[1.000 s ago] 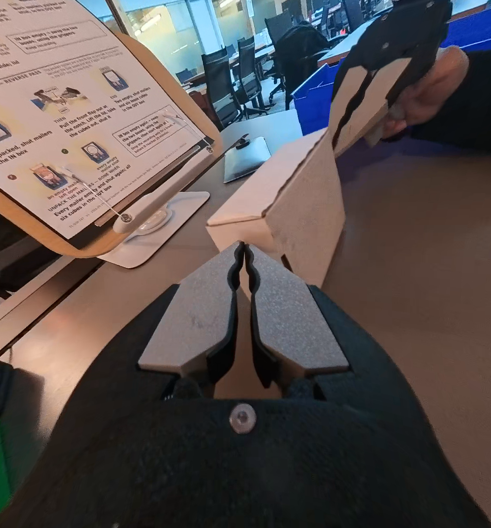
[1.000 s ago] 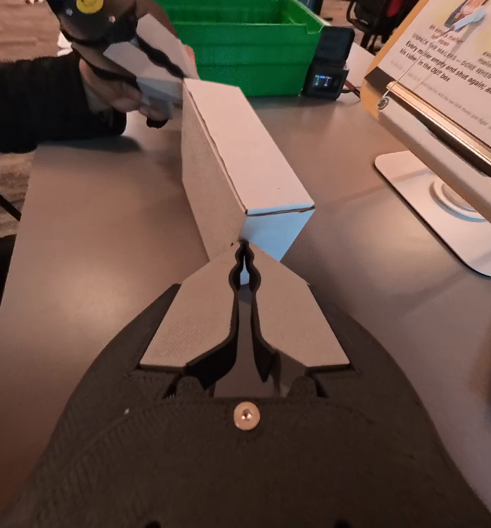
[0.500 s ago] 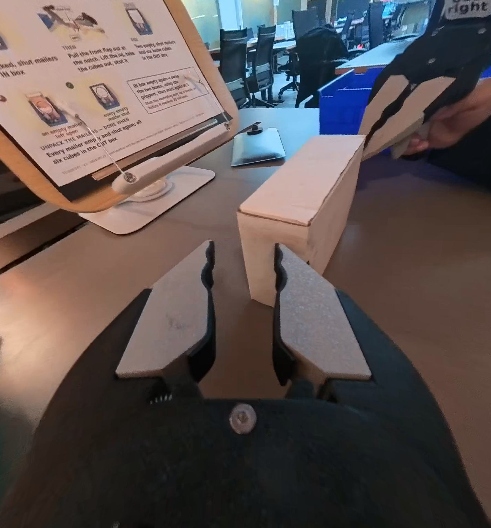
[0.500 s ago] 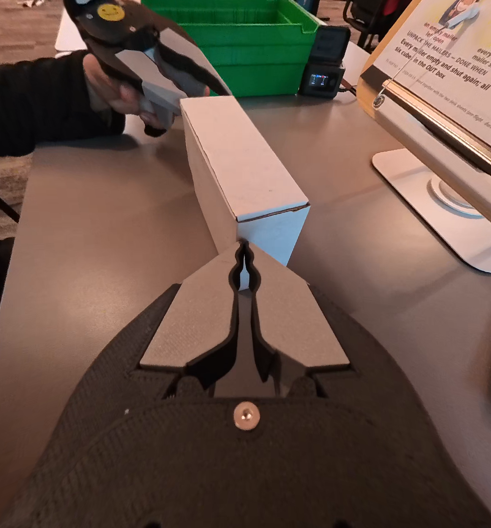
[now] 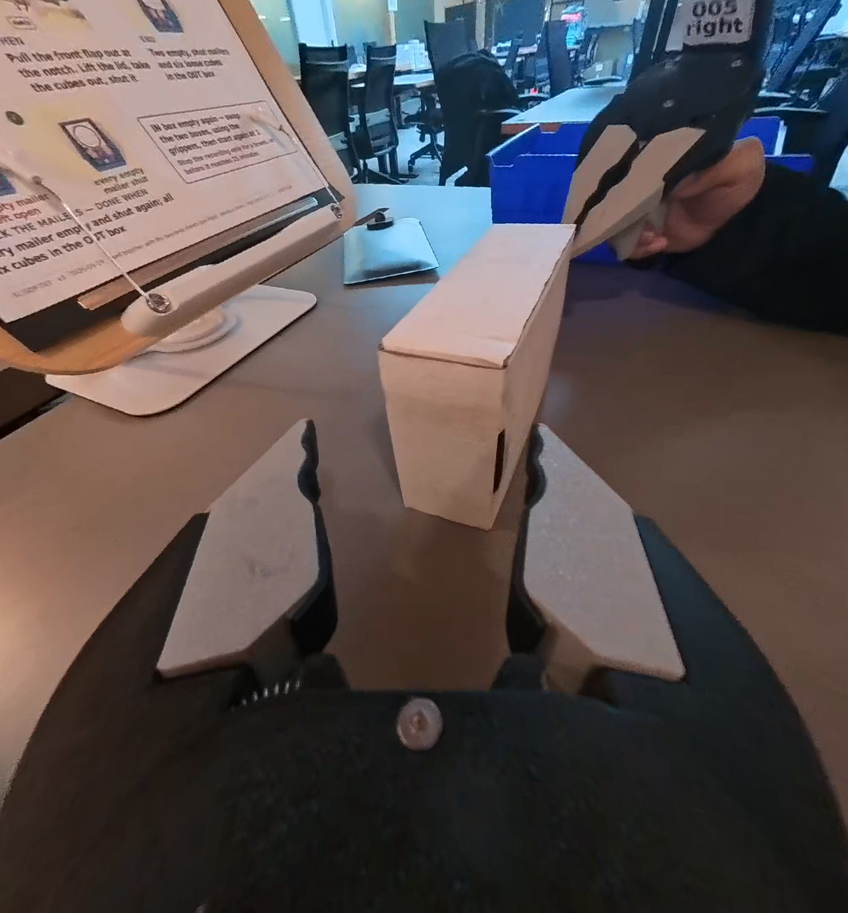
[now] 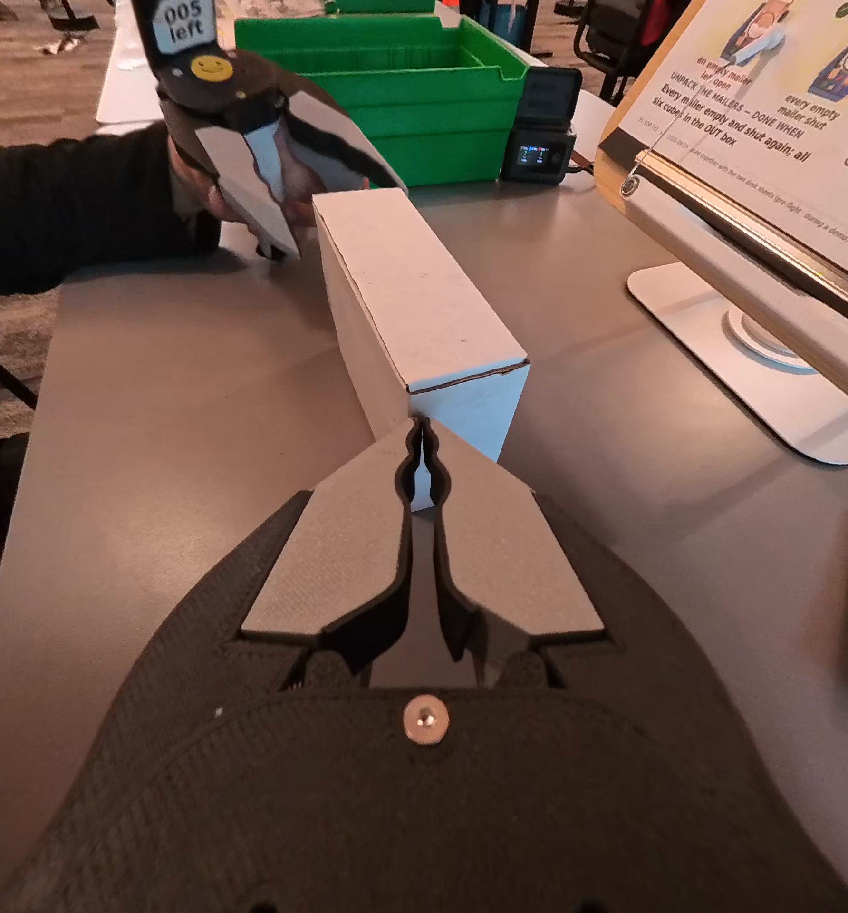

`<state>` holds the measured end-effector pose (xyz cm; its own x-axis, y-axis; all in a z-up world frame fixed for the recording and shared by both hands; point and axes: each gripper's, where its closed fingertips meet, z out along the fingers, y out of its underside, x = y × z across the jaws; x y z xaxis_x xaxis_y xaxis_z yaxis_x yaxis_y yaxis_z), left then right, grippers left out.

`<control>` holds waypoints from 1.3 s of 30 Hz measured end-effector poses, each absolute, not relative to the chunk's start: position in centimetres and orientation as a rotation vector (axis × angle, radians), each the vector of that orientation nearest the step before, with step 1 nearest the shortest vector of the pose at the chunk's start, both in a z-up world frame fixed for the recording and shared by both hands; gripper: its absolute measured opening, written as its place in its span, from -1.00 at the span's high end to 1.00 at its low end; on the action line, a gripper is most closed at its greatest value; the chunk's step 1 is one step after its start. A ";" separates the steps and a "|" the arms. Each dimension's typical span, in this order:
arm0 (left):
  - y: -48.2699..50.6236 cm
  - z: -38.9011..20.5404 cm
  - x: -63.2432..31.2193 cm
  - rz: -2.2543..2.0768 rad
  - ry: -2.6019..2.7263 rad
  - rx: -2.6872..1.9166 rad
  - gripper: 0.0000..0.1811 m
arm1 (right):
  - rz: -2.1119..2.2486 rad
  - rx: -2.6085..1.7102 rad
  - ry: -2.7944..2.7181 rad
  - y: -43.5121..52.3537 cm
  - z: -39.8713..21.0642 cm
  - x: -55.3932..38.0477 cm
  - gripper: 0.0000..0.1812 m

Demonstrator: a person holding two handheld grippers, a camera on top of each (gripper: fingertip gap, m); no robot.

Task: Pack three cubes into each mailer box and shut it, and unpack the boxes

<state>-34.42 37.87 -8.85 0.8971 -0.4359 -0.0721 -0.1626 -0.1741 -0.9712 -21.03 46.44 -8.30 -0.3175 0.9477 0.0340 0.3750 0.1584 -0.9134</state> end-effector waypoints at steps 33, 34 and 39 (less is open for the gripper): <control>41.3 -10.6 -31.2 -0.271 0.616 -1.805 0.18 | 1.161 -1.073 -1.801 43.1 -2.2 -23.6 0.44; 41.3 -10.6 -31.2 -0.271 0.614 -1.806 0.18 | 1.110 -1.058 -1.842 42.6 -2.1 -24.4 0.44; 41.4 -10.6 -31.4 -0.273 0.602 -1.812 0.19 | 0.858 -0.995 -1.991 41.0 -4.3 -28.1 0.44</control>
<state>-31.37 41.38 -10.62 0.8414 -0.5285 -0.1126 -0.2632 -0.2188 -0.9396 -28.11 40.98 -4.32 -0.4267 0.8483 0.3135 0.3547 0.4758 -0.8048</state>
